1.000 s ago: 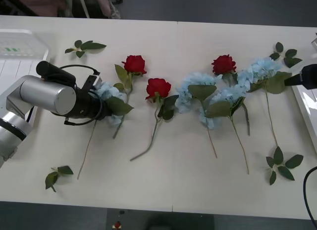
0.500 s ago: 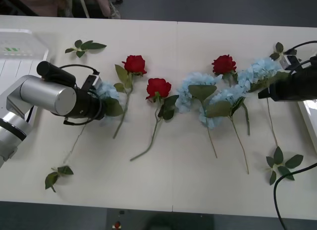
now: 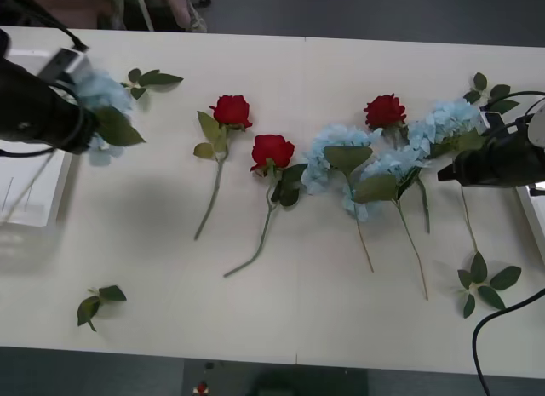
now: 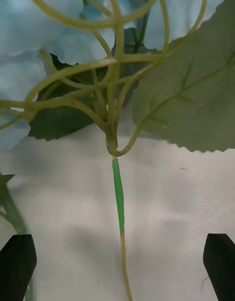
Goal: Put the red flowers into the right box and the blue flowers into the left box
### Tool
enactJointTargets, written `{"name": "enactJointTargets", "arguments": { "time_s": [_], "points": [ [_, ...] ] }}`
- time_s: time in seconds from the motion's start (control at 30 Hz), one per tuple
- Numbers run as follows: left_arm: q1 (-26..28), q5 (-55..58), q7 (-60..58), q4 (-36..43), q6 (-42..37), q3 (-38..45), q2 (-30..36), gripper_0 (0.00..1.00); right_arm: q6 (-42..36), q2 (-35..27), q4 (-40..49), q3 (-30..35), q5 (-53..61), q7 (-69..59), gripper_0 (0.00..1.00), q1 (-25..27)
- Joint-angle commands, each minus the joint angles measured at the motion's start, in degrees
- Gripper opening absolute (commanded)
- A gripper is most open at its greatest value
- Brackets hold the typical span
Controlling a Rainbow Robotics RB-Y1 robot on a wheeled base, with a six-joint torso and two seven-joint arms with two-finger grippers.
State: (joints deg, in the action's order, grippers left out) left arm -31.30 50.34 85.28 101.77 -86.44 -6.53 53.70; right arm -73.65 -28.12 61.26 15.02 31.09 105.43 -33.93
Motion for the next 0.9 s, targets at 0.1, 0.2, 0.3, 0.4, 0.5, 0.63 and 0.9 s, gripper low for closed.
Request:
{"name": "enactJointTargets", "arguments": {
  "time_s": [0.1, 0.2, 0.3, 0.4, 0.5, 0.63, 0.9],
  "points": [
    [-0.4, -2.4, 5.1, -4.6, -2.7, 8.4, 7.3, 0.0, 1.5, 0.3, -0.7, -0.1, -0.7, 0.8, 1.0, -0.1],
    [-0.4, -3.6, 9.8, -11.6, 2.2, 11.3, 8.4, 0.0, 2.3, 0.3, -1.1, -0.8, -0.9, 1.0, 1.0, -0.1],
    [-0.4, -4.4, 13.3, -18.2, 8.4, 11.6, 9.0, 0.0, 3.5, 0.3, -2.0, -1.6, -0.9, 1.0, 1.0, -0.1],
    [-0.4, -4.9, 17.3, -24.6, 15.3, 11.5, 9.0, 0.0, 4.7, 0.3, -2.9, -1.8, -0.5, 1.0, 1.0, -0.1],
    [-0.4, -6.4, 19.3, -29.4, 20.8, 10.0, 8.9, 0.0, 4.8, 0.3, -2.9, -2.6, -0.5, 1.1, 0.83, -0.1],
    [-0.4, -7.6, 19.8, -33.0, 25.2, 8.4, 8.9, 0.08, 4.9, 0.3, -2.9, -2.8, -0.5, 0.8, 0.09, -0.2],
    [-0.3, -7.5, 19.8, -33.5, 27.7, 5.7, 8.8, 0.82, 4.9, 0.3, -2.9, -2.7, -0.5, 1.0, 0.0, -0.2]
  ]
}}
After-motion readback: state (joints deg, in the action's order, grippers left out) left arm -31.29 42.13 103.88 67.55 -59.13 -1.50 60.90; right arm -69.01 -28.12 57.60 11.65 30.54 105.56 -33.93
